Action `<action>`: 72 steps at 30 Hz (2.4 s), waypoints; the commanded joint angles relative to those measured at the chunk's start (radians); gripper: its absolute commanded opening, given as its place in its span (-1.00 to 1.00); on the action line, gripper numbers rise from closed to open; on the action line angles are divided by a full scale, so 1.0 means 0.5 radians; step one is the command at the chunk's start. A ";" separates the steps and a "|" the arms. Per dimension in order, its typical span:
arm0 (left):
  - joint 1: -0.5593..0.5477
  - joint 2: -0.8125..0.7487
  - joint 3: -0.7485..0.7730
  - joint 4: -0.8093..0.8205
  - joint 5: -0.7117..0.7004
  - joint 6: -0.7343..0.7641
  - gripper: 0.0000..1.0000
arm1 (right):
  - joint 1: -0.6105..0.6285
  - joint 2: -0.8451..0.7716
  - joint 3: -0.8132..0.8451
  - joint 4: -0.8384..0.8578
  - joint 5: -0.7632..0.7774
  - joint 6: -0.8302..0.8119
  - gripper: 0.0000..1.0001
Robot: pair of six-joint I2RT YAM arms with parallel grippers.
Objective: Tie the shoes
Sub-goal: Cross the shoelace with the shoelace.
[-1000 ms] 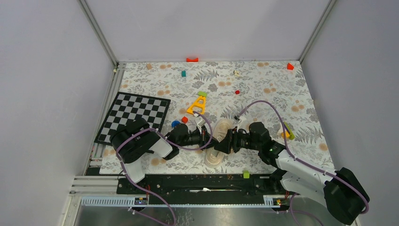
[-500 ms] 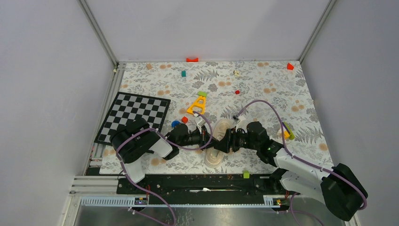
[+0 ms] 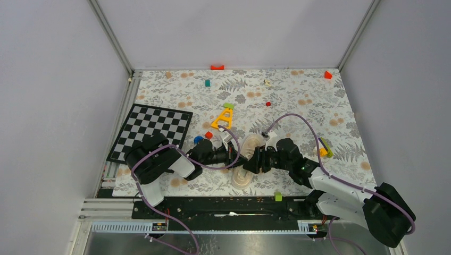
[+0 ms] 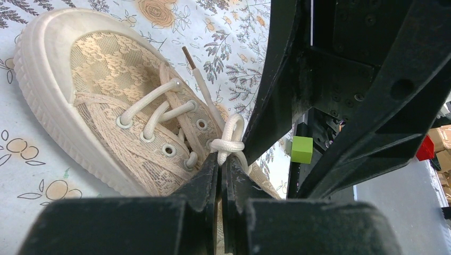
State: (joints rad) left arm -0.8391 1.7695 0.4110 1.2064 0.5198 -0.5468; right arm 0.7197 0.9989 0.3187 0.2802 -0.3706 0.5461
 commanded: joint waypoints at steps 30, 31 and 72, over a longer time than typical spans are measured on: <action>-0.006 0.011 -0.006 0.153 0.004 0.018 -1.00 | 0.057 0.041 0.075 0.029 0.141 -0.041 -1.00; -0.004 0.011 -0.009 0.156 0.004 0.017 -1.00 | 0.056 0.037 0.074 0.036 0.139 -0.036 -1.00; -0.002 -0.026 0.003 0.054 0.027 -0.007 -0.43 | 0.058 0.107 0.046 0.085 0.157 0.002 -1.00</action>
State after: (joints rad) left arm -0.8368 1.7695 0.4038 1.2198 0.5148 -0.5476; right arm 0.7410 1.0451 0.3298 0.2745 -0.3031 0.5480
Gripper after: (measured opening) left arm 0.197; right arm 0.018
